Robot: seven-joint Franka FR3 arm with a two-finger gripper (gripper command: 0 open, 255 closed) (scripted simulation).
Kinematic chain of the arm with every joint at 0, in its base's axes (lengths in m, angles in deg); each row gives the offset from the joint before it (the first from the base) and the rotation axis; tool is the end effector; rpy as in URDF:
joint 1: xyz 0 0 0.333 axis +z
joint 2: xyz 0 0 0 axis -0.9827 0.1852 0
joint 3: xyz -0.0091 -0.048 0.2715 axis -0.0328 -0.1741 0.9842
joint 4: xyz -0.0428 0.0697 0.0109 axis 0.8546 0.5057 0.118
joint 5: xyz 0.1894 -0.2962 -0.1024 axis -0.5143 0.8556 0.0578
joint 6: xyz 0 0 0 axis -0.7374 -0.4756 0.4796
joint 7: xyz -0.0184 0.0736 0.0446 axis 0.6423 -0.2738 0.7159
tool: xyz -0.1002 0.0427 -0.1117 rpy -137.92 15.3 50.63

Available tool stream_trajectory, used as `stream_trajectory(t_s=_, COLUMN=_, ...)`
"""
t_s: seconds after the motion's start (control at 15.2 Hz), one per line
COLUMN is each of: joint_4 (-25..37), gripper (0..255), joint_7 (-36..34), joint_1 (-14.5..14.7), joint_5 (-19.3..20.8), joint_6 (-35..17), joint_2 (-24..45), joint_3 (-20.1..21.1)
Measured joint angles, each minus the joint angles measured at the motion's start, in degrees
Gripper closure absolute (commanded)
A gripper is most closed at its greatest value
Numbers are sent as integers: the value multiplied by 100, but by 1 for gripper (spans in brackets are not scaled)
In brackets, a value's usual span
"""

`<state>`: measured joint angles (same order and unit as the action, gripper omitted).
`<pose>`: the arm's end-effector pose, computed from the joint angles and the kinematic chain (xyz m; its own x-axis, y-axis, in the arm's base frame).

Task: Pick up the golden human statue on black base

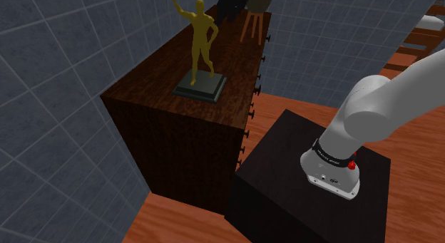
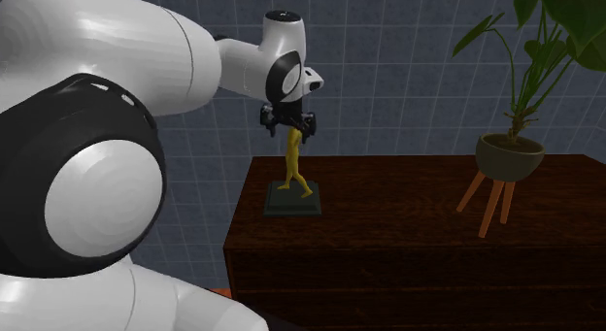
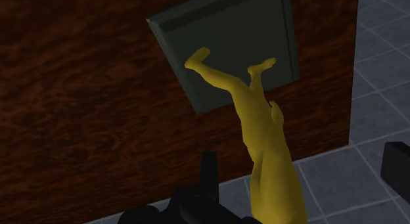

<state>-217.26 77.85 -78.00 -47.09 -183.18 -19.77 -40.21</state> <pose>0.4410 0.0386 0.5146 0.9092 0.0885 0.4069 0.1498 -0.9813 -0.1212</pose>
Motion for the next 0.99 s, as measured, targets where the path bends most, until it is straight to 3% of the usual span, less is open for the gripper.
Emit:
stream_trajectory(t_s=0.26, joint_4=280, gripper=0, joint_7=76, joint_1=48, joint_5=-142, joint_6=-564, joint_2=444, joint_3=-21)
stream_trajectory(t_s=0.73, joint_4=-161, gripper=0, joint_7=193, joint_1=91, joint_5=-243, joint_6=-1106, joint_2=508, joint_3=-22)
stream_trajectory(t_s=0.79, joint_4=-183, gripper=255, joint_7=202, joint_1=94, joint_5=-248, joint_6=-1134, joint_2=515, joint_3=-23)
stream_trajectory(t_s=0.99, joint_4=-194, gripper=255, joint_7=209, joint_1=96, joint_5=-254, joint_6=-1161, joint_2=524, joint_3=-24)
